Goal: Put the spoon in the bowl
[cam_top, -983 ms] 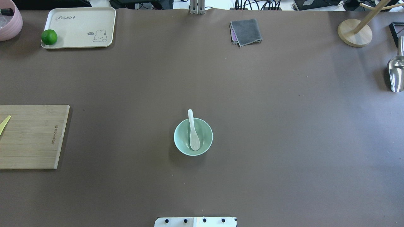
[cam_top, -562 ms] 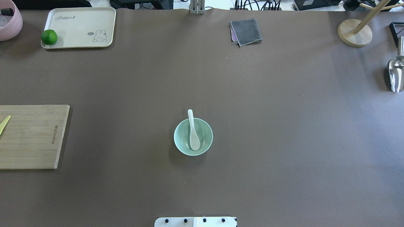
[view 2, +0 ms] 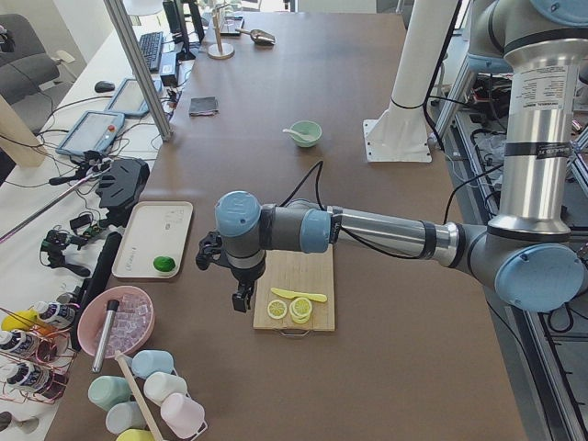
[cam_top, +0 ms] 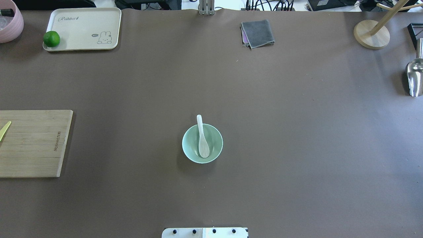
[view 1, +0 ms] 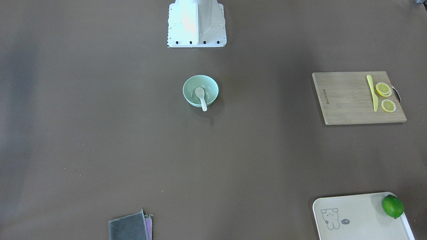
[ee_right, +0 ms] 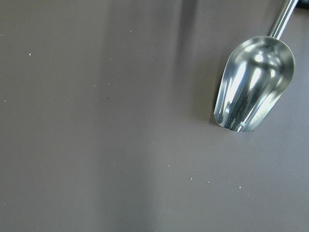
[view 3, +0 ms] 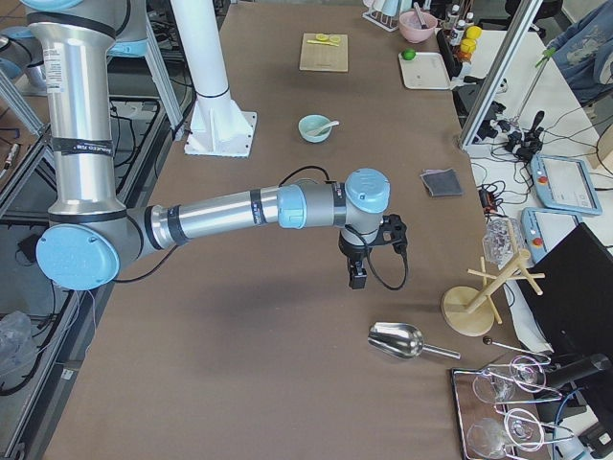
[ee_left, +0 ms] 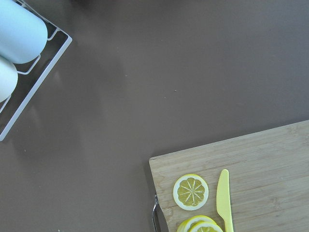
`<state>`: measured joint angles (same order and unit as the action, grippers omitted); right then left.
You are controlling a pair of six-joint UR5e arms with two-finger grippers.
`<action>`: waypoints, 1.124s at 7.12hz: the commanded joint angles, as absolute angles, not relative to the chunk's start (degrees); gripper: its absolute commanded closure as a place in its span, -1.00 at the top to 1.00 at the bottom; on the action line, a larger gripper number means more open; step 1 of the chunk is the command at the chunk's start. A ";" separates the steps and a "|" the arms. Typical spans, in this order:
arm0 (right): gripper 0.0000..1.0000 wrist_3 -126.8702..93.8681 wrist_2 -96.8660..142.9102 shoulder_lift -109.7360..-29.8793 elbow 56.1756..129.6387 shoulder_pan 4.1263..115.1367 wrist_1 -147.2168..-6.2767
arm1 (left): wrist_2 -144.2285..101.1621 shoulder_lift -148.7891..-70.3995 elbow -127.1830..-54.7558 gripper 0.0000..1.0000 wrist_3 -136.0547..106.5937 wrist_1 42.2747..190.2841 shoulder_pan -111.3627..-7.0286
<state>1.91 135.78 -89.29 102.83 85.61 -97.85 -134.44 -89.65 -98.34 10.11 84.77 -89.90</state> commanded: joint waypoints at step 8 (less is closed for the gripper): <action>1.00 2.99 136.41 -97.02 99.75 85.52 -88.25 | -134.39 -84.55 -102.40 0.96 10.20 85.17 -90.97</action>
